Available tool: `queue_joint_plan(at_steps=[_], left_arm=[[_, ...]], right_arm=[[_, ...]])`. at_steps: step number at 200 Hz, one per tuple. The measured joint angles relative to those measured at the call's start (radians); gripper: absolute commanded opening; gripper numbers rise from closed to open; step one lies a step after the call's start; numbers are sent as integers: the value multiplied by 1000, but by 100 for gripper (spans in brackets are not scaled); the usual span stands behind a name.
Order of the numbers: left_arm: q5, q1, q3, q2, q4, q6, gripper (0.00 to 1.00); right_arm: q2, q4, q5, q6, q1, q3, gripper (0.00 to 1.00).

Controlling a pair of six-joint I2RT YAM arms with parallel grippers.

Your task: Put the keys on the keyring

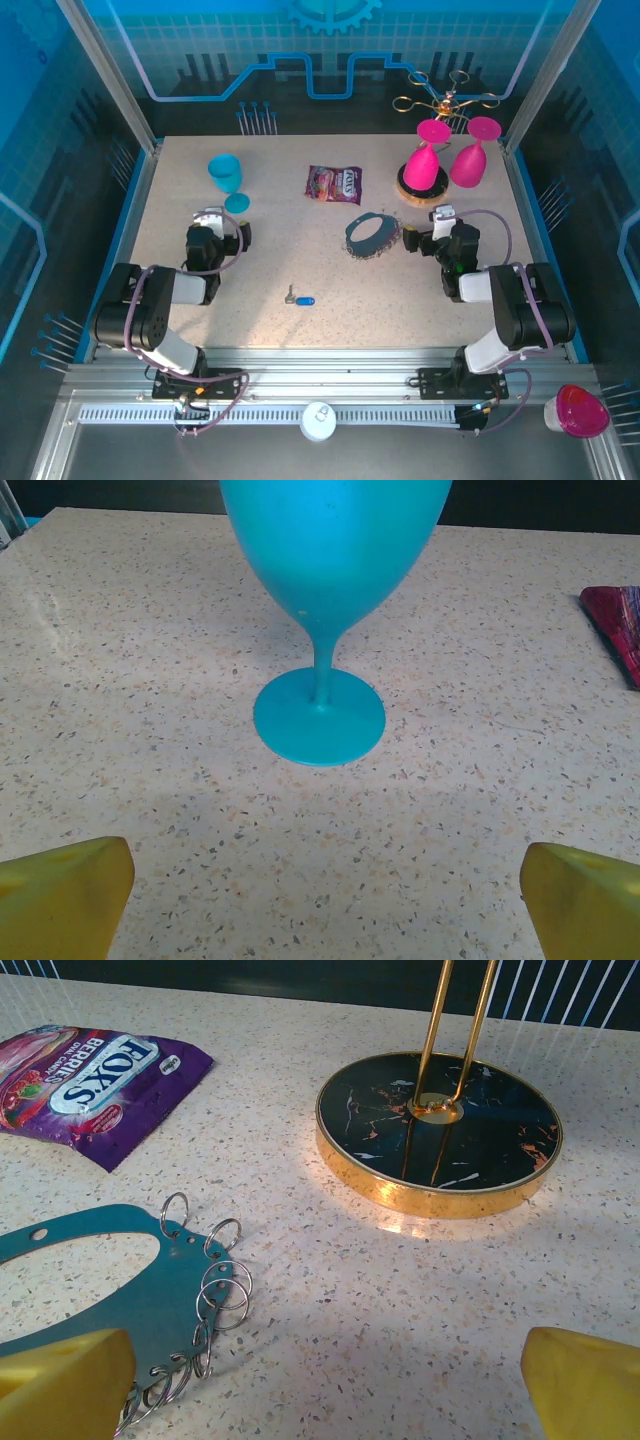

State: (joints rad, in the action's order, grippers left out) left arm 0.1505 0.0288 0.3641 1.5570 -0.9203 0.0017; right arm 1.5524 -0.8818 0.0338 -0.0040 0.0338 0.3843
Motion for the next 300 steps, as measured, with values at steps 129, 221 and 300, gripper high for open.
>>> queue_joint_plan(at_steps=[129,221,300], left_arm=[[-14,-1,0,0,2,0,99],[-16,-1,-21,-68,19,-2,99],[-41,3,66,-425,320,-93,99]], right_arm=[[0,0,0,0,0,0,100],[-62,46,-13,-1,2,-1,100],[-409,468,-187,150,182,132,84]])
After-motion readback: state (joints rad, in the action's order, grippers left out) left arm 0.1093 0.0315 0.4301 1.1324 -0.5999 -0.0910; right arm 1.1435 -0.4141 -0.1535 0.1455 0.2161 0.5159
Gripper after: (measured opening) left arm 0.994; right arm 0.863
